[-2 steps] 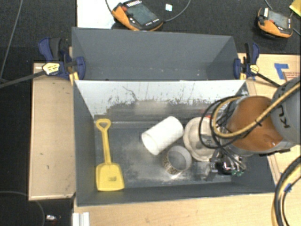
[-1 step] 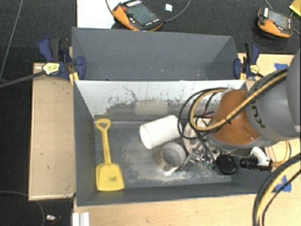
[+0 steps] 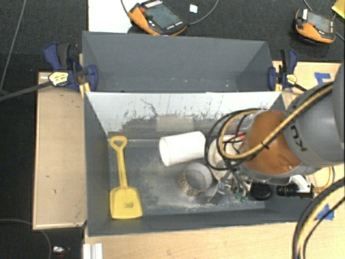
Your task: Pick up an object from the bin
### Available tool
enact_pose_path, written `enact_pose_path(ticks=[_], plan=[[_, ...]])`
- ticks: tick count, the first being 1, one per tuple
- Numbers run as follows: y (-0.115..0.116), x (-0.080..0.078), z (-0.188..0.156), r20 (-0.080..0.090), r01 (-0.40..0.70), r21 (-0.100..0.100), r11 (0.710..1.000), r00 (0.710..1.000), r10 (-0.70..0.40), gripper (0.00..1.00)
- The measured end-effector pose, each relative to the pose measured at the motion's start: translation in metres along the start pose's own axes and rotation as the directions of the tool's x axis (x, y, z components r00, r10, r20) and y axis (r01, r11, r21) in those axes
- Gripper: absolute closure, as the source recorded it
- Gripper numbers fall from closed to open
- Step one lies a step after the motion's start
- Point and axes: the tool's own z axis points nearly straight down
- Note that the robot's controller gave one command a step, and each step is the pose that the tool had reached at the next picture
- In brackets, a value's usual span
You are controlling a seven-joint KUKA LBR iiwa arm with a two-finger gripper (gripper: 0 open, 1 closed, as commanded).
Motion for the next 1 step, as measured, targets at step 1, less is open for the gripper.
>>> enact_pose_path(ticks=[1], plan=[[0.0134,-0.0111,-0.0262,-0.002,-0.006,-0.002,1.0,1.0,0.006,1.0]])
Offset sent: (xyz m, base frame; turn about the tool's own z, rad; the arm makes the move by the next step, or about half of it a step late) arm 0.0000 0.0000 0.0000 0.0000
